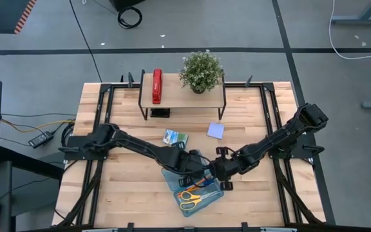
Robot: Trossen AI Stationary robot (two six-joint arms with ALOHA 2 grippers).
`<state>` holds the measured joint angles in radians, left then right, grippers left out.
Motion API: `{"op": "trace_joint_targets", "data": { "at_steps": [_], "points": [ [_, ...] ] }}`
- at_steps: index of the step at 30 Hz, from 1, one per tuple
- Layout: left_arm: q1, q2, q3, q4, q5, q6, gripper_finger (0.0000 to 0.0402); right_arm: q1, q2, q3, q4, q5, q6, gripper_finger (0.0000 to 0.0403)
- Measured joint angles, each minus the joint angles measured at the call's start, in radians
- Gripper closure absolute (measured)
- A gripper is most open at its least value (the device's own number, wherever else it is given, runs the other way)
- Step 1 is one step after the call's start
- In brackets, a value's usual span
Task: Pack school essentials
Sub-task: Adjust the pencil in the blue supply box
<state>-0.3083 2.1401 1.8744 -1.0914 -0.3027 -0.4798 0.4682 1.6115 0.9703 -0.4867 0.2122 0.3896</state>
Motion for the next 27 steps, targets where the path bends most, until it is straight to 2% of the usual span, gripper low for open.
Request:
{"op": "trace_joint_targets", "data": {
  "at_steps": [5,11,18,23,27],
  "points": [
    [0.018,-0.002,0.000,-0.019,0.003,0.020,0.0348,0.007,0.000,0.000,0.005,0.087,0.042,0.0263],
    [0.017,-0.071,0.000,-0.146,-0.003,0.012,0.0348,0.006,0.000,-0.010,0.042,0.189,0.083,0.0263],
    [0.015,-0.153,-0.001,-0.232,-0.007,-0.036,0.0360,0.008,0.000,-0.115,0.080,0.119,0.138,0.0263],
    [0.016,-0.203,0.000,-0.233,-0.013,-0.068,0.0362,0.009,0.000,-0.123,0.090,0.037,0.125,0.0263],
    [0.015,-0.218,0.000,-0.248,-0.024,-0.089,0.0363,0.009,0.000,-0.117,0.094,0.032,0.103,0.0263]
  ]
}}
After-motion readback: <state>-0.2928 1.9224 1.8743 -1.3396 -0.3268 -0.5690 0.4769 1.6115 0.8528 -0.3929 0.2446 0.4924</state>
